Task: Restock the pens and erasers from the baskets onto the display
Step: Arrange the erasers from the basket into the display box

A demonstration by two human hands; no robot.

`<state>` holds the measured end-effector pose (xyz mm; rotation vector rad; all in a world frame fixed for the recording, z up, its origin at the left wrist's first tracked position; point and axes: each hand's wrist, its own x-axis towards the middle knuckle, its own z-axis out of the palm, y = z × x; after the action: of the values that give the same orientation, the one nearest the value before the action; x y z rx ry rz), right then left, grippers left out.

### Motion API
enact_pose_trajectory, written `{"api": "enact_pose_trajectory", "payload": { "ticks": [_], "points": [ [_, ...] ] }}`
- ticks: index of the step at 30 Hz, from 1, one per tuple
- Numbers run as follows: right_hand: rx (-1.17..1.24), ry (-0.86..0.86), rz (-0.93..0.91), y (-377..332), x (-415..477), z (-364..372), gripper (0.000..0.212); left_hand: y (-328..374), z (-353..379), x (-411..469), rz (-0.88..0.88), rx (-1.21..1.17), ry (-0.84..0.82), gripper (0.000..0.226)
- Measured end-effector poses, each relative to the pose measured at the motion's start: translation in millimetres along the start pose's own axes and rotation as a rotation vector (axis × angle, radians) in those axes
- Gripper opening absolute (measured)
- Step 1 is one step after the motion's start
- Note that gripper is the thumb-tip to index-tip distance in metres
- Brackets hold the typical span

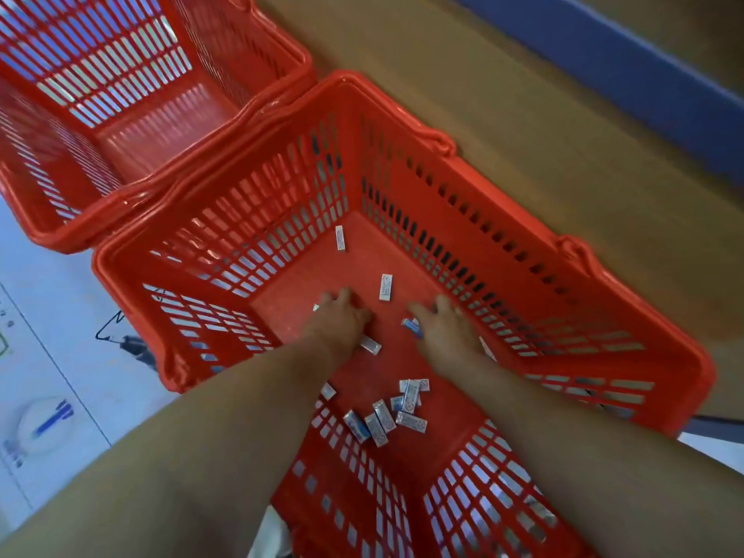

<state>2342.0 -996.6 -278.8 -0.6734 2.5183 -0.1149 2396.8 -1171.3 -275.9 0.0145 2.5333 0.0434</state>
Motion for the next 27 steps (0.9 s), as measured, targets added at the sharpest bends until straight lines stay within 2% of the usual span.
{"api": "enact_pose_trajectory", "payload": {
  "ticks": [4, 5, 7, 9, 11, 13, 15, 17, 19, 21, 24, 27],
  "points": [
    [0.203, -0.013, 0.039, -0.1, 0.6, -6.2, 0.035, -1.2, -8.6, 1.0, 0.064, -0.126, 0.069, 0.029],
    [0.352, -0.009, 0.086, -1.7, 2.6, -8.4, 0.030, -2.3, -12.4, 0.8, 0.062, -0.142, 0.059, 0.025],
    [0.893, -0.063, 0.282, -8.7, 3.5, -15.3, 0.016, -5.1, -20.5, -0.4, 0.023, -0.170, 0.055, 0.021],
    [1.361, -0.223, 0.475, -16.2, 5.1, -20.6, 0.019, -7.8, -24.8, 0.2, -0.048, -0.262, 0.112, 0.023],
    [1.486, -0.321, 0.546, -18.9, 4.8, -23.7, 0.027, -8.9, -29.8, 3.4, -0.142, -0.396, 0.172, 0.023],
    [1.443, -0.335, 0.542, -18.6, 3.5, -23.0, 0.030, -10.3, -36.0, 8.7, -0.209, -0.530, 0.185, 0.024],
    [1.211, -0.337, 0.470, -19.4, 3.8, -17.9, 0.024, -8.4, -41.9, 11.3, -0.151, -0.590, 0.090, 0.027],
    [0.890, -0.296, 0.341, -21.6, 6.7, -13.2, 0.018, -4.3, -46.5, 11.9, 0.026, -0.392, 0.008, 0.024],
    [0.667, -0.191, 0.252, -24.3, 11.2, -7.0, 0.030, 1.1, -47.8, 9.2, 0.184, -0.108, -0.022, 0.020],
    [0.466, -0.144, 0.194, -30.2, 9.6, -0.9, 0.036, 4.2, -45.2, 4.0, 0.280, 0.046, -0.073, 0.022],
    [0.228, -0.075, 0.157, -39.6, 3.3, 6.6, 0.040, 7.7, -35.7, -1.0, 0.300, 0.125, -0.202, 0.034],
    [0.099, -0.031, 0.139, -47.7, 0.6, 5.5, 0.027, 9.7, -28.3, -1.9, 0.267, 0.162, -0.176, 0.036]
  ]
}}
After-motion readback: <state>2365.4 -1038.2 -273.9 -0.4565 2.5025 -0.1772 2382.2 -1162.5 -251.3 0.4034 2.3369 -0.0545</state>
